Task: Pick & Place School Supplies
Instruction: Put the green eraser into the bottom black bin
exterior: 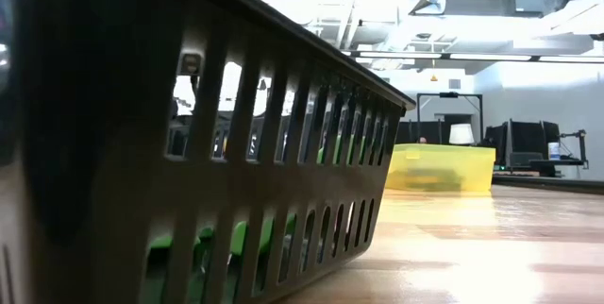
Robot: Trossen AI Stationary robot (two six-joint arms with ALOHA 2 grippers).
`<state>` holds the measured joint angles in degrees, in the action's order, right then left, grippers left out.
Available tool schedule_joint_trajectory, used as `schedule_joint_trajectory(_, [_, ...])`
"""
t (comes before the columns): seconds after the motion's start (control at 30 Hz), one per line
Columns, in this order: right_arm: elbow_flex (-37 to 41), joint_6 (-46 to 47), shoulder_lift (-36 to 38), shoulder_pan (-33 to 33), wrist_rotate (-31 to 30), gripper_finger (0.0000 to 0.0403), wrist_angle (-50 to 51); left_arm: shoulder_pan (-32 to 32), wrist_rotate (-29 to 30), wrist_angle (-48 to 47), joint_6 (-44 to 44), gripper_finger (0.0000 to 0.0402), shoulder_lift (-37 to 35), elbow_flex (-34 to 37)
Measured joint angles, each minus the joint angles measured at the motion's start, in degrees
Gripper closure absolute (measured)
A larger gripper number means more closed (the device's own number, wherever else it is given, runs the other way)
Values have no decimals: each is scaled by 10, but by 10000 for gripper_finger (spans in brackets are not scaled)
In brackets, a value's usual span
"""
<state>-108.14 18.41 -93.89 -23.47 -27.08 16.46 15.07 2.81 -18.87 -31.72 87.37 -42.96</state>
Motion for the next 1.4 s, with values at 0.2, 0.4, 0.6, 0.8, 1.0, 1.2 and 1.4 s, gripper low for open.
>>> schedule_joint_trajectory(0.2, [0,22,-2,14,19,275,16,-14,-32,0,-50,277,0,-4])
schedule_joint_trajectory(0.4, [0,8,-2,16,20,274,13,-12,-65,-1,-91,220,0,-5])
schedule_joint_trajectory(0.6, [0,5,-2,19,21,275,15,-12,-67,-2,-117,214,18,-10])
schedule_joint_trajectory(0.8, [0,-2,-2,27,22,275,18,-11,-95,-7,-96,225,89,-48])
schedule_joint_trajectory(1.0, [0,-4,-2,27,32,274,25,-12,-85,-58,-51,226,145,-106])
schedule_joint_trajectory(1.2, [0,-6,-2,21,32,275,35,-10,-75,-67,-46,226,172,-114])
schedule_joint_trajectory(1.4, [0,-6,-2,22,32,275,53,-7,-4,-62,-12,226,175,-114])
